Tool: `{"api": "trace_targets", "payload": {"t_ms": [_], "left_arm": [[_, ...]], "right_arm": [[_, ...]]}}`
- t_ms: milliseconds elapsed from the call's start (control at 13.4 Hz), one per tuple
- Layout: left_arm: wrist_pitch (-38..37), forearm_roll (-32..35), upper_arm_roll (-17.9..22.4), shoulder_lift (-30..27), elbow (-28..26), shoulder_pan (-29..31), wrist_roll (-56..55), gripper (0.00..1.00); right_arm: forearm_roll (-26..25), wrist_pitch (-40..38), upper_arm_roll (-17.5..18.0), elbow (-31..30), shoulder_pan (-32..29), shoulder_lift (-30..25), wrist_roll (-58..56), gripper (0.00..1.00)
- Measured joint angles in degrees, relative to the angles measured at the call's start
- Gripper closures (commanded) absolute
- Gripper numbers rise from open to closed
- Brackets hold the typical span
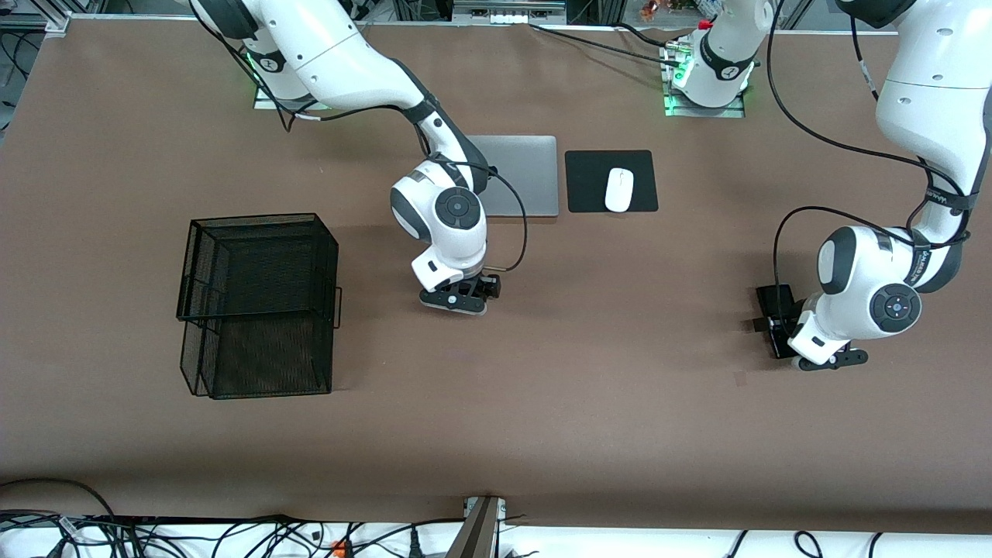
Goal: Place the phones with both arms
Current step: 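Grasp the large black phone with the left gripper while the right gripper lifts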
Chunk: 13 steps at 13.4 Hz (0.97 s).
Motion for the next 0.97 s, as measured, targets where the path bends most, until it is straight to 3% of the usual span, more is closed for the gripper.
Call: {"api": "trace_targets", "payload": {"t_ms": [74,149,298,446,595,967], "left_arm": [[0.0,0.0,0.0,0.0,-0.5,0.1,0.0,0.0],[0.1,0.0,0.0,0.0,-1.1,0.3,0.0,0.0],[0.3,0.0,0.0,0.0,-1.8,0.7,0.0,0.0],[0.3,0.0,-0.1,0.0,-1.9,0.8,0.0,0.0],[0.3,0.0,-0.1,0.0,-1.9,0.8,0.0,0.0],[0.3,0.8,-0.1,0.0,-2.0,0.9,0.1,0.0]], "right_arm": [[0.0,0.1,0.0,0.0,0.0,0.2,-0.2,0.3],[0.0,0.1,0.0,0.0,0.0,0.2,-0.8,0.61],[0.0,0.2,0.1,0.1,0.0,0.0,-1.8,0.89],[0.0,-0.8,0.1,0.5,-0.2,-0.4,-2.0,0.89],[0.5,-7.1,0.1,2.8,-0.8,-2.9,-2.1,0.89],[6.7,-28.0,-1.4,5.5,-4.7,-17.8,-13.2,0.89]]}}
